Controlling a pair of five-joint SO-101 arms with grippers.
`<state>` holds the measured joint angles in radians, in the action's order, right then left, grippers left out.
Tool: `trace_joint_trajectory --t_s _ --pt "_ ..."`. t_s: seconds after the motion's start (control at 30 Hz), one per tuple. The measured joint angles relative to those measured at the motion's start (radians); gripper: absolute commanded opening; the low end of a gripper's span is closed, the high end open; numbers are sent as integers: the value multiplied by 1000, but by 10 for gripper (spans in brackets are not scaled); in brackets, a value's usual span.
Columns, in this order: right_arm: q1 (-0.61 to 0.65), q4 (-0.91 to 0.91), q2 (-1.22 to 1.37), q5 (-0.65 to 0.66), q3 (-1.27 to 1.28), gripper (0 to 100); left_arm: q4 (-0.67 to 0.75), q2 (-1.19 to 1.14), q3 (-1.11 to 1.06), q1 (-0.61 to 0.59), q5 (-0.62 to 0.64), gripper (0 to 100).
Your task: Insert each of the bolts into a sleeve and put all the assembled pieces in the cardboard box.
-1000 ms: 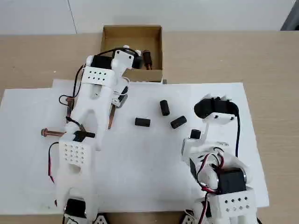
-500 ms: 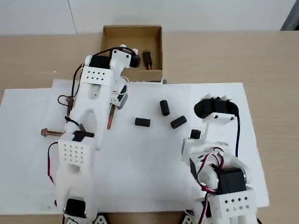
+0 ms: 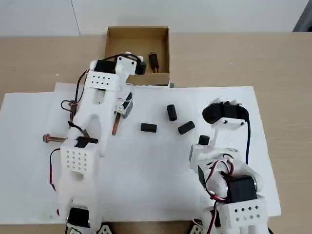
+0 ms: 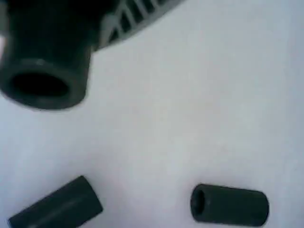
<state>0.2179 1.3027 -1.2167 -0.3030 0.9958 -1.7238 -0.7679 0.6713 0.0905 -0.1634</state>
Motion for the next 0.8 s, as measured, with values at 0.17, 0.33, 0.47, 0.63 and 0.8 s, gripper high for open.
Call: trace_joint_trajectory --t_s 0.17,0.33,0.47,0.63,0.8 --pt "0 0 0 0 0 3 2 -41 0 -41 5 99" --pt "0 0 0 0 0 3 9 -60 3 -48 2 36" --pt "0 0 0 0 0 3 11 -60 3 -44 5 15" --pt "0 0 0 0 0 3 11 -60 14 -44 5 6" --pt "0 0 0 0 0 3 -2 -77 129 -40 6 5"
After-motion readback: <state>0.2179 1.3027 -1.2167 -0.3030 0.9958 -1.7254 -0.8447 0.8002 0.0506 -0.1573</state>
